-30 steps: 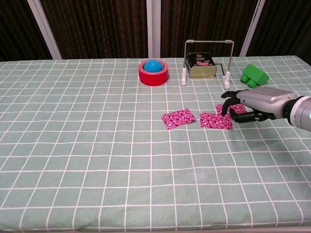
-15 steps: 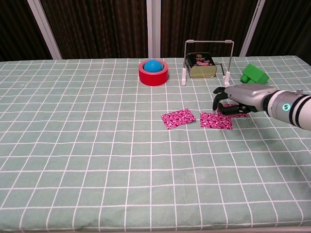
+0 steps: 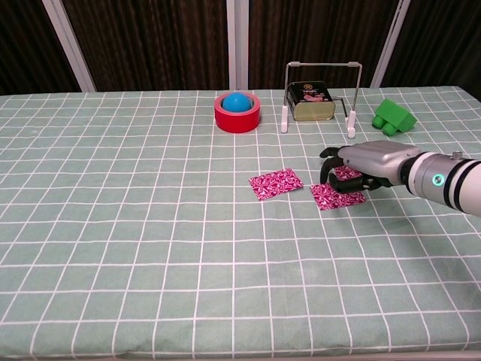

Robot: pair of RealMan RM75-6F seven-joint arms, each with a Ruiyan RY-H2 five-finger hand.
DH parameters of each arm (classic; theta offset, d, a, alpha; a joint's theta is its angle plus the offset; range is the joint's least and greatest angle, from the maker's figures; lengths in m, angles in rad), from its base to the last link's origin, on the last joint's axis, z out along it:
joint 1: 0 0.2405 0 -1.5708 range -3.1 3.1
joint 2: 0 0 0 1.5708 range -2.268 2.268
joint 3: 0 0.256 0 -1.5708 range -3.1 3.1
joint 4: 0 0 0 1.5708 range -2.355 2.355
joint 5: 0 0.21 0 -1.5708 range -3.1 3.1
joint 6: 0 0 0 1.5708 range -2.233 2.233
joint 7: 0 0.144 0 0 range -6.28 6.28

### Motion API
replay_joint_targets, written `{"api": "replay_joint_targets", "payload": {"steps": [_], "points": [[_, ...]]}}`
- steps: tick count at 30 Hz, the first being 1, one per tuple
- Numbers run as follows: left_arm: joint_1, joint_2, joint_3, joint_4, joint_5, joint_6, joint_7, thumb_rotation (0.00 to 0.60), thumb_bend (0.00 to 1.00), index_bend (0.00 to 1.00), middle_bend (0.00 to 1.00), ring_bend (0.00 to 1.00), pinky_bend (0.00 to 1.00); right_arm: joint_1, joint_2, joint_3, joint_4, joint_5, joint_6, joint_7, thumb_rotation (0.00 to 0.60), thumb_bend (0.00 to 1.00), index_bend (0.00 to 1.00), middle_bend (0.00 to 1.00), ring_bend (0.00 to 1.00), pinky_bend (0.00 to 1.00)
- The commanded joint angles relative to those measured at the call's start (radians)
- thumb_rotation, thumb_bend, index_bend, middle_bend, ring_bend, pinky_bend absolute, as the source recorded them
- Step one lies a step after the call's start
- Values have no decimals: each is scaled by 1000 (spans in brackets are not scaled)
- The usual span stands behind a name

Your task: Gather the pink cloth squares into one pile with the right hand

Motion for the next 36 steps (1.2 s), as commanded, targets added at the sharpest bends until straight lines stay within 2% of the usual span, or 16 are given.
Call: {"api": "replay_joint_targets", "payload": {"steps": [1,4,6,10,11,13,15,20,27,36], "points": [[-1,-1,0,0,1,0,-1,600,79,218,162,108,147,-19,28,-20,-45,-2,30,-29,87,622,273,0,0,0],[0,0,0,1,2,0,-1,600,79,218,162,108,147,-30,47,-16,-77,4,62,-42,83,622,272,0,0,0],[0,0,1,2,2,0,-2,600,79,218,162,108,147,-35,52,-3,-77,8,80,-35,85,587,270,0,0,0],[0,-1,1,1,5,1,-3,600,79,218,163,108,147,-34,48,30,-38,23,103,-22,105,368,266,0,0,0],[-1,-1,0,-1,4,0,-1,600,79,218,163,108,147,-33,41,40,-19,30,110,-22,145,254,266,0,0,0],[0,0,0,-2,1,-1,0,600,79,218,163,108,147,-29,28,50,15,39,115,-24,221,104,266,1,0,0],[-1,0,0,-4,0,-3,2,600,79,218,163,108,147,-23,11,59,54,49,108,-25,261,62,269,2,0,0],[-2,3,0,-10,-4,-6,9,600,79,218,162,108,147,-7,-34,64,149,56,77,-30,388,52,280,10,0,0],[-3,6,-1,-16,-10,-10,17,600,79,218,162,108,147,10,-84,65,255,36,35,-5,492,59,290,14,0,0],[-4,7,-1,-19,-14,-14,22,600,79,218,163,108,147,18,-129,70,349,-1,-1,44,497,65,324,26,0,0]]}}
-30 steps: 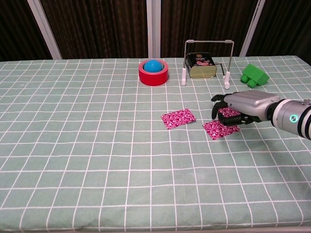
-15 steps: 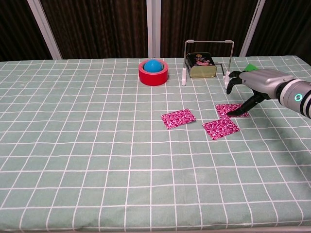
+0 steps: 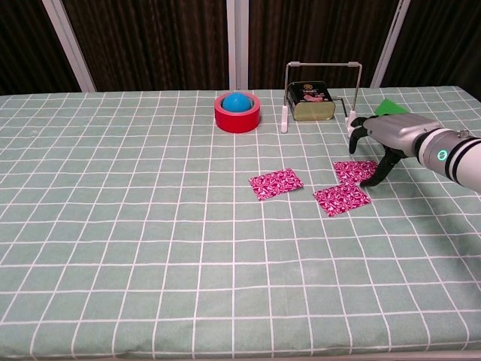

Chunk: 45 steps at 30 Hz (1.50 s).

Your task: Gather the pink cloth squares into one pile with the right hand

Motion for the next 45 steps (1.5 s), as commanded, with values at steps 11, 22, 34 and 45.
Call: {"api": "replay_joint_targets", "payload": {"steps": [11,22,34,45], "points": [[1,2,-1,-3,-1,3,2,600,79,218,163,108,147,3,-21,14,53,-30,-34,36,504,91,356,35,0,0],[2,3,0,-3,-1,3,2,600,79,218,162,108,147,6,-8,20,50,-28,-70,33,499,112,359,34,0,0],[1,6,1,-11,1,3,5,600,79,218,163,108,147,-10,25,22,19,-40,-57,44,501,159,417,47,0,0],[0,8,0,-16,9,10,4,600,79,218,162,108,147,-1,146,46,-212,-96,-7,71,496,161,409,47,0,0]]}}
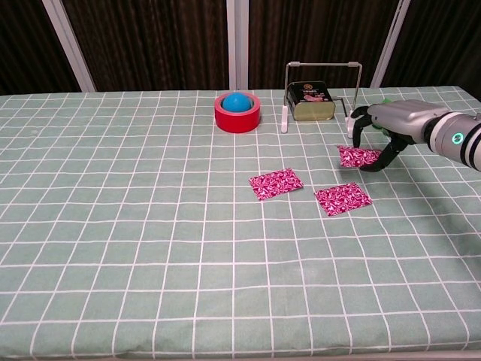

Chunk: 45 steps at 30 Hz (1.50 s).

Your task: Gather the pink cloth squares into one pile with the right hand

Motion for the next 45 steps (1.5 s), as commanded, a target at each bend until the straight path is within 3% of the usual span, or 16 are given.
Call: {"api": "replay_joint_targets", "payload": {"steps": [1,7,13,23,45], "points": [[1,0,0,1,0,1,-2,600,79,218,162,108,147,21,37,10,-93,-26,3,6,497,161,406,46,0,0],[10,2,4,6,-5,6,-11,600,79,218,163,108,147,92,-20,18,-104,-20,-48,-26,495,162,396,45,0,0],[19,1,6,15,-13,10,-20,600,79,218,162,108,147,165,-102,18,-28,-18,-93,-58,492,159,390,47,0,0],[25,0,7,23,-15,11,-28,600,80,218,163,108,147,213,-186,1,84,-31,-122,-59,432,160,370,46,0,0],[28,7,4,2,-25,9,-6,600,79,218,162,108,147,238,-188,-74,173,-235,-112,119,425,162,341,46,0,0]]}}
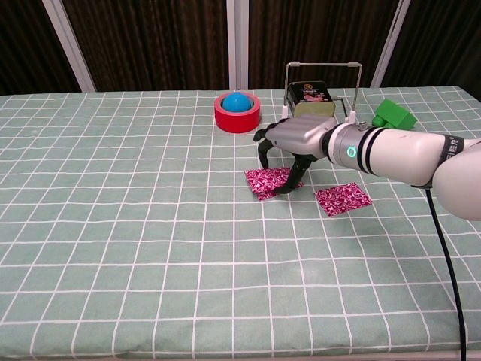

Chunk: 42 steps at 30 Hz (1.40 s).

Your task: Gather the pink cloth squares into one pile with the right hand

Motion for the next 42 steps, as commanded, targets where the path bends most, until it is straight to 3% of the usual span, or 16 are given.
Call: {"api": "replay_joint_targets", "payload": {"steps": [1,17,30,36,42], "points": [[0,1,-1,-3,-2,-1,4,600,79,218,162,108,147,1,5,-18,9,-38,15,30,427,161,341,46,0,0],[1,-1,-1,-6,-5,-2,8,600,79,218,163,108,147,11,-11,-68,80,-141,40,109,427,160,333,49,0,0],[3,-3,0,0,-3,-1,3,600,79,218,163,108,147,1,-19,-61,84,-140,51,112,408,160,298,48,0,0],[4,-3,1,2,-1,-2,-2,600,79,218,162,108,147,-56,60,-37,-24,-113,127,121,390,160,270,48,0,0],[-2,-8,-1,7,9,-3,-6,600,79,218,163,108,147,-148,192,-81,-180,-110,189,88,391,161,273,50,0,0]]}}
